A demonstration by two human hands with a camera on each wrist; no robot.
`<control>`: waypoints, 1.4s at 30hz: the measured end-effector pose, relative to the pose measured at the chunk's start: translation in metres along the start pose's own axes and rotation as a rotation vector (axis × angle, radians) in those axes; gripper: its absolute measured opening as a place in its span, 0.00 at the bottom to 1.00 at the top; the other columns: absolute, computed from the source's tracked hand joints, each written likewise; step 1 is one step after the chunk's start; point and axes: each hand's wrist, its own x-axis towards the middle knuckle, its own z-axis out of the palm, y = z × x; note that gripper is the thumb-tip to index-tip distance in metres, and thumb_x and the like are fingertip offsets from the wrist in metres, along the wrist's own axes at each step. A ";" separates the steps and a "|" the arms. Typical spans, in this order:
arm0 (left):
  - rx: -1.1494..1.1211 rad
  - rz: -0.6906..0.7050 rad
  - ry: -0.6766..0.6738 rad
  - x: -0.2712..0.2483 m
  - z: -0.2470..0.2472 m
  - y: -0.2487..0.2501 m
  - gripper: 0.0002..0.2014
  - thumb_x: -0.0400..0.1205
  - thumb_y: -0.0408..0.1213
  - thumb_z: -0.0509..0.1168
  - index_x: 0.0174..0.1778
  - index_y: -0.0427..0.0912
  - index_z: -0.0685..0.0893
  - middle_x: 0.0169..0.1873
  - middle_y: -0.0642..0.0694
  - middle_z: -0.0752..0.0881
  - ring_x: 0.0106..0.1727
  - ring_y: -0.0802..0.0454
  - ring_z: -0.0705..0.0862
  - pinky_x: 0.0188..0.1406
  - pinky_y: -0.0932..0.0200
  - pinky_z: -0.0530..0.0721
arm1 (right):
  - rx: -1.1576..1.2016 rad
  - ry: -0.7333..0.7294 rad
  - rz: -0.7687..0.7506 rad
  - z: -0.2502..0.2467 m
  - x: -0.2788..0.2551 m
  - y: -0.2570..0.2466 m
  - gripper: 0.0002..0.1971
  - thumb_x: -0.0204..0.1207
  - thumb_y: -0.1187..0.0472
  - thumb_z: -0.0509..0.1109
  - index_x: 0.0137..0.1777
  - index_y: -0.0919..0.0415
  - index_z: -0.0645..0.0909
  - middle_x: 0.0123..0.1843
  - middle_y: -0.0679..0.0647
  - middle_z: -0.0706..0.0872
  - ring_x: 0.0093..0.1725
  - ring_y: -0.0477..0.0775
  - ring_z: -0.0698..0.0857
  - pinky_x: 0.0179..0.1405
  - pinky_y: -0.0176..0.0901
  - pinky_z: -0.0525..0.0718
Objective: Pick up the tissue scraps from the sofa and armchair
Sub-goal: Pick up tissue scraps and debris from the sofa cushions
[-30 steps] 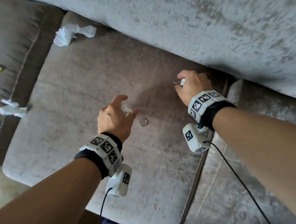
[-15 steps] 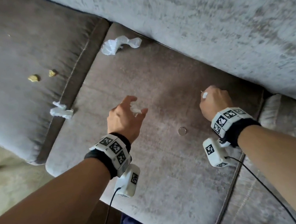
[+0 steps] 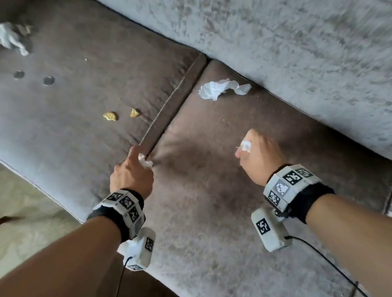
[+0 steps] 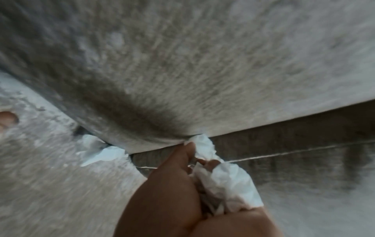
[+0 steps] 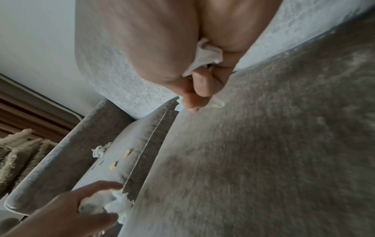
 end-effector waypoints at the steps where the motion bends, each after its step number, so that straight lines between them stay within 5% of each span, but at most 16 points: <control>1: 0.022 -0.010 -0.009 0.003 -0.001 -0.007 0.20 0.79 0.39 0.63 0.66 0.60 0.74 0.48 0.38 0.86 0.44 0.35 0.82 0.40 0.51 0.76 | 0.009 0.001 0.000 0.002 0.002 -0.003 0.08 0.77 0.63 0.70 0.51 0.64 0.76 0.49 0.64 0.87 0.51 0.67 0.84 0.41 0.45 0.70; 5: 0.105 -0.002 -0.007 0.014 0.002 -0.025 0.18 0.78 0.39 0.65 0.61 0.64 0.77 0.50 0.42 0.86 0.47 0.33 0.85 0.39 0.50 0.78 | 0.062 -0.015 -0.011 0.010 0.005 -0.011 0.10 0.73 0.72 0.66 0.53 0.64 0.77 0.47 0.59 0.89 0.48 0.63 0.85 0.43 0.45 0.75; 11: 0.104 0.087 -0.002 0.023 0.003 -0.033 0.04 0.81 0.45 0.63 0.45 0.50 0.81 0.46 0.42 0.86 0.42 0.35 0.83 0.36 0.51 0.74 | 0.065 -0.027 -0.011 0.015 0.006 -0.018 0.17 0.73 0.75 0.62 0.54 0.58 0.86 0.43 0.52 0.91 0.43 0.56 0.85 0.40 0.33 0.72; 15: 0.004 0.044 0.038 0.015 -0.016 -0.029 0.18 0.82 0.58 0.61 0.39 0.46 0.79 0.38 0.41 0.83 0.37 0.39 0.75 0.37 0.52 0.73 | 0.113 0.014 0.001 0.009 0.002 -0.026 0.20 0.70 0.79 0.60 0.53 0.59 0.86 0.41 0.52 0.88 0.39 0.52 0.79 0.35 0.30 0.67; 19: -0.074 0.052 0.055 0.006 -0.049 -0.019 0.20 0.83 0.55 0.62 0.40 0.40 0.84 0.36 0.38 0.83 0.39 0.36 0.77 0.39 0.54 0.71 | 0.214 0.058 -0.012 -0.004 0.001 -0.039 0.19 0.70 0.80 0.58 0.51 0.63 0.85 0.38 0.52 0.85 0.41 0.55 0.80 0.42 0.40 0.75; 22: -0.100 0.069 0.096 0.001 -0.068 -0.007 0.18 0.83 0.51 0.62 0.38 0.39 0.80 0.42 0.32 0.86 0.37 0.42 0.71 0.39 0.54 0.69 | 0.222 0.076 -0.013 -0.017 0.002 -0.045 0.15 0.73 0.78 0.60 0.50 0.64 0.84 0.44 0.59 0.88 0.45 0.60 0.83 0.44 0.40 0.74; 25: -0.145 0.071 0.122 0.000 -0.082 0.000 0.14 0.84 0.49 0.61 0.38 0.44 0.76 0.43 0.33 0.86 0.39 0.39 0.77 0.39 0.55 0.69 | 0.125 0.075 -0.015 -0.035 0.001 -0.051 0.12 0.77 0.75 0.60 0.52 0.64 0.83 0.52 0.62 0.88 0.53 0.66 0.84 0.48 0.46 0.75; 30: -0.149 0.159 0.171 0.005 -0.112 0.008 0.09 0.83 0.42 0.60 0.56 0.50 0.81 0.45 0.34 0.88 0.39 0.38 0.78 0.39 0.54 0.70 | -0.057 0.083 -0.018 -0.066 -0.002 -0.072 0.09 0.82 0.67 0.59 0.53 0.66 0.81 0.57 0.65 0.86 0.59 0.68 0.83 0.52 0.50 0.76; 34: -0.170 0.211 0.203 0.030 -0.125 0.012 0.06 0.82 0.42 0.61 0.50 0.51 0.83 0.42 0.38 0.89 0.42 0.35 0.84 0.39 0.54 0.75 | 0.052 0.204 0.013 -0.071 0.026 -0.089 0.16 0.82 0.61 0.57 0.42 0.71 0.80 0.49 0.72 0.88 0.51 0.72 0.85 0.46 0.51 0.76; 38: -0.171 0.211 0.137 0.075 -0.127 0.012 0.07 0.80 0.47 0.61 0.44 0.51 0.82 0.37 0.43 0.87 0.39 0.38 0.83 0.40 0.53 0.80 | 0.113 0.260 0.107 -0.057 0.068 -0.103 0.12 0.82 0.52 0.62 0.43 0.61 0.74 0.48 0.68 0.88 0.51 0.69 0.85 0.44 0.51 0.76; 42: -0.128 0.222 0.080 0.118 -0.139 0.003 0.05 0.81 0.45 0.62 0.43 0.51 0.82 0.35 0.45 0.81 0.38 0.42 0.75 0.39 0.55 0.71 | 0.130 0.227 0.248 -0.035 0.105 -0.110 0.11 0.79 0.51 0.65 0.52 0.58 0.72 0.54 0.64 0.87 0.55 0.68 0.84 0.43 0.47 0.73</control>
